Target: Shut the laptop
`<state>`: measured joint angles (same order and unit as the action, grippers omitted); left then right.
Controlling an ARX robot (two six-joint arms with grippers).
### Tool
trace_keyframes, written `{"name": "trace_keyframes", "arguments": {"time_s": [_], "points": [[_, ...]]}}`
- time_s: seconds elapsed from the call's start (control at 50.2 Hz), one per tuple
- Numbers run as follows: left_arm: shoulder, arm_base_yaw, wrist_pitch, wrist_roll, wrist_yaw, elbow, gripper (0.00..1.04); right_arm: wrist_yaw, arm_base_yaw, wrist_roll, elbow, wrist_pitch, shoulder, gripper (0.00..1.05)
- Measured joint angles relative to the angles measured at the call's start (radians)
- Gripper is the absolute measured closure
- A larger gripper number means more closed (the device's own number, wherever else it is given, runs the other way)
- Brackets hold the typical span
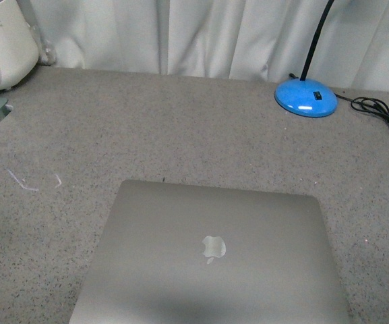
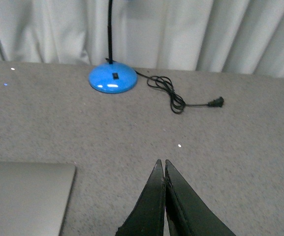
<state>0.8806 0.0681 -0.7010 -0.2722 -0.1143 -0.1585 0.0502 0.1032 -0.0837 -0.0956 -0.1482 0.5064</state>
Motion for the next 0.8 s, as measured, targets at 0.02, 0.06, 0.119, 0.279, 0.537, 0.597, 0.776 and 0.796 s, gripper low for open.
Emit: {"name": "trace_keyframes", "arguments": {"time_s": [0.02, 0.06, 0.119, 0.279, 0.537, 0.597, 0.776, 0.796], "points": [[-0.029, -0.014, -0.008, -0.004, -0.006, 0.024, 1.01, -0.017, -0.01, -0.001, 0.022, 0.013, -0.035, 1.03], [-0.084, -0.047, -0.052, -0.003, -0.03, 0.08, 1.01, -0.053, -0.043, -0.013, 0.067, 0.043, -0.115, 1.03], [-0.162, -0.081, -0.1, -0.014, -0.047, 0.144, 1.01, -0.1, -0.104, -0.055, 0.093, 0.04, -0.224, 1.03], [-0.325, -0.084, -0.039, 0.029, 0.019, 0.145, 1.01, -0.051, -0.117, -0.048, 0.096, 0.087, -0.426, 1.03], [-0.42, -0.072, 0.243, 0.235, 0.115, 0.144, 1.01, -0.051, -0.105, 0.061, 0.096, 0.155, -0.511, 1.03], [-0.454, -0.071, 0.271, 0.248, 0.115, 0.144, 1.01, -0.05, -0.105, 0.065, 0.096, 0.155, -0.51, 1.03], [-0.547, -0.071, 0.365, 0.261, 0.114, 0.144, 1.01, -0.049, -0.105, 0.071, 0.093, 0.153, -0.504, 1.03], [-0.56, -0.071, 0.378, 0.262, 0.114, 0.144, 1.01, -0.049, -0.105, 0.071, 0.093, 0.153, -0.504, 1.03]]}}
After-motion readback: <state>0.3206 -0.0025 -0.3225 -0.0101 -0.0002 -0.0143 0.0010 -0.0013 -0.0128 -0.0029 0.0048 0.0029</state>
